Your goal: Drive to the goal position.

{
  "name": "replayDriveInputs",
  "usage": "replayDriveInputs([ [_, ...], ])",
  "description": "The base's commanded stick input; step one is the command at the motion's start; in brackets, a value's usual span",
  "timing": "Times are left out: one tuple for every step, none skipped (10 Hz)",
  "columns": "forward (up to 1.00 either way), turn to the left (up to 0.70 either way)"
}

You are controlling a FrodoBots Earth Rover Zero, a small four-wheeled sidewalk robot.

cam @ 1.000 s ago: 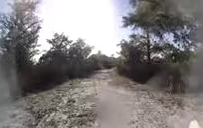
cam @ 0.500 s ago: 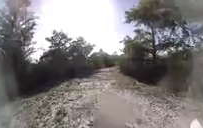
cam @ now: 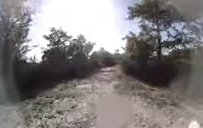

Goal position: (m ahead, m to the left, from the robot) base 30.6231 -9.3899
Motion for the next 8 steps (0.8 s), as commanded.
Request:
replayDriveInputs([
  [0.84,0.00],
  [0.84,0.00],
  [0.84,0.00],
  [0.85,0.00],
  [0.85,0.00],
  [0.85,0.00],
  [0.85,0.00],
  [0.85,0.00],
])
